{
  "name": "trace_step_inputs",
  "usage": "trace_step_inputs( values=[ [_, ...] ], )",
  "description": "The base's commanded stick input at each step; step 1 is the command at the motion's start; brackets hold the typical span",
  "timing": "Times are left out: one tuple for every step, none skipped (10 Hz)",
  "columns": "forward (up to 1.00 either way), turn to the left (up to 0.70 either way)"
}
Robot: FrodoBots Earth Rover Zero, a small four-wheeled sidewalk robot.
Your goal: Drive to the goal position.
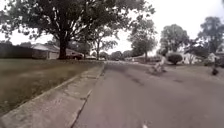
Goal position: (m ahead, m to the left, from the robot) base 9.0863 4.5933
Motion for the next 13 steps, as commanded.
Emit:
trace_step_inputs(
  values=[
    [0.7,0.0],
    [0.7,0.0],
    [0.7,0.0],
    [0.7,0.0],
    [0.7,0.0],
    [0.7,0.0],
    [0.7,0.0],
    [0.7,0.0],
    [0.7,0.0],
    [0.7,0.0],
    [0.7,0.0],
    [0.7,0.0],
    [0.7,0.0]
  ],
)
